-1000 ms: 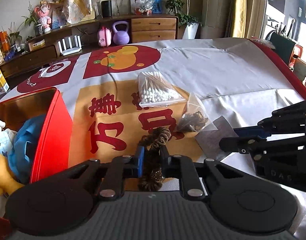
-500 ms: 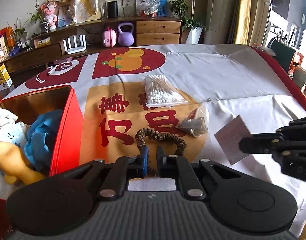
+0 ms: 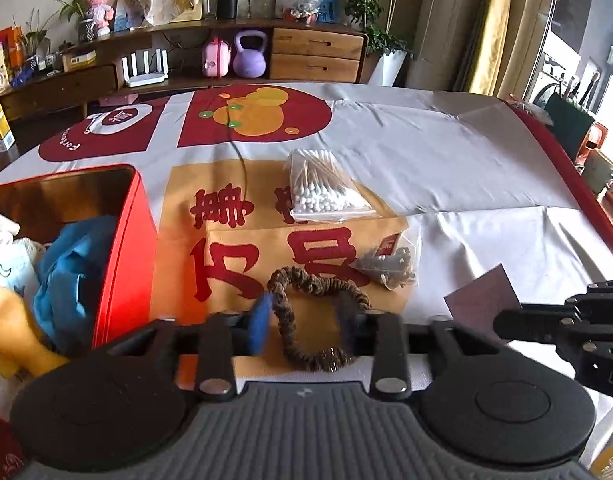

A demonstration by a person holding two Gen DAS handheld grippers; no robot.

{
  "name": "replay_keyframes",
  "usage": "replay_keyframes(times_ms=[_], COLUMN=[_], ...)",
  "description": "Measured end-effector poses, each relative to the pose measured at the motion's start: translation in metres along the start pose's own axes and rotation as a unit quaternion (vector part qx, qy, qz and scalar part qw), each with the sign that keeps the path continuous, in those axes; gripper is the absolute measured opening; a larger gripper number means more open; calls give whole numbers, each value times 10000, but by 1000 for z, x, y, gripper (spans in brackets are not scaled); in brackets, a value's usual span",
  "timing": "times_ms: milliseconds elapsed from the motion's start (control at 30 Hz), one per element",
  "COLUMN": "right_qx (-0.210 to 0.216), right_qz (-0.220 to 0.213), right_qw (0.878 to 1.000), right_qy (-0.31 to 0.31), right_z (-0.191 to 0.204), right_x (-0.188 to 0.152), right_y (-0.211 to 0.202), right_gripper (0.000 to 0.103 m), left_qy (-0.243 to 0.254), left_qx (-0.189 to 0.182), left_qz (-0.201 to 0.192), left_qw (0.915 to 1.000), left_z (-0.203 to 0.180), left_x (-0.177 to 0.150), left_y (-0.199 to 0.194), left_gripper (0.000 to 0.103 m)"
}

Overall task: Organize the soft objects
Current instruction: 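Lift the bracelet with the left gripper and carry it over the tin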

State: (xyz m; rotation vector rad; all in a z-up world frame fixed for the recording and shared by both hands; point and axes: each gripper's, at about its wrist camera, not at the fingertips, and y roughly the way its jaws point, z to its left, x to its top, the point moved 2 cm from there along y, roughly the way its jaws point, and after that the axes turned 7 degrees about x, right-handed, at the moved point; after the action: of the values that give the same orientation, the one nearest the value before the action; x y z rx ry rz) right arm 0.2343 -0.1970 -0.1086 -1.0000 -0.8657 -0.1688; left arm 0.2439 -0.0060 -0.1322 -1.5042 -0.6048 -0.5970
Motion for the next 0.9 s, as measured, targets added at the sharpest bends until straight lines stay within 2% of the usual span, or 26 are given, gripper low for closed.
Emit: replay_keyframes(times_ms=[33, 133, 300, 500, 667, 700, 733, 900], right_qx=[10, 42, 79, 90, 72, 71, 71, 34], right_qz=[5, 31, 71, 87, 94, 96, 99, 123], right_qw=[10000, 10000, 9999, 9998, 9998, 9998, 9998, 9998], right_qy=[4, 38, 105, 127, 154, 161, 164, 181], right_z=[-1, -3, -7, -9, -9, -9, -9, -8], right_x=[0, -1, -2, -3, -3, -3, -3, -1], right_y=[1, 3, 6, 9, 10, 10, 10, 11], right_gripper=[1, 1, 1, 1, 1, 1, 1, 1], left_qy=[-24, 26, 589, 759, 662, 687, 709, 698], left_qx=[-28, -178, -74, 195, 192, 166, 134, 172], left_qz=[-57, -164, 46, 49, -6, -21, -30, -112], left_qw=[10000, 9997, 9982, 9969, 9976, 9975, 9974, 9974], left_z=[0, -4, -22, -29, -26, -27, -27, -27], left_x=[0, 1, -4, -8, -6, -6, -6, -6], left_y=[0, 1, 18, 26, 27, 26, 26, 22], left_gripper=[68, 81, 81, 81, 42, 29, 22, 16])
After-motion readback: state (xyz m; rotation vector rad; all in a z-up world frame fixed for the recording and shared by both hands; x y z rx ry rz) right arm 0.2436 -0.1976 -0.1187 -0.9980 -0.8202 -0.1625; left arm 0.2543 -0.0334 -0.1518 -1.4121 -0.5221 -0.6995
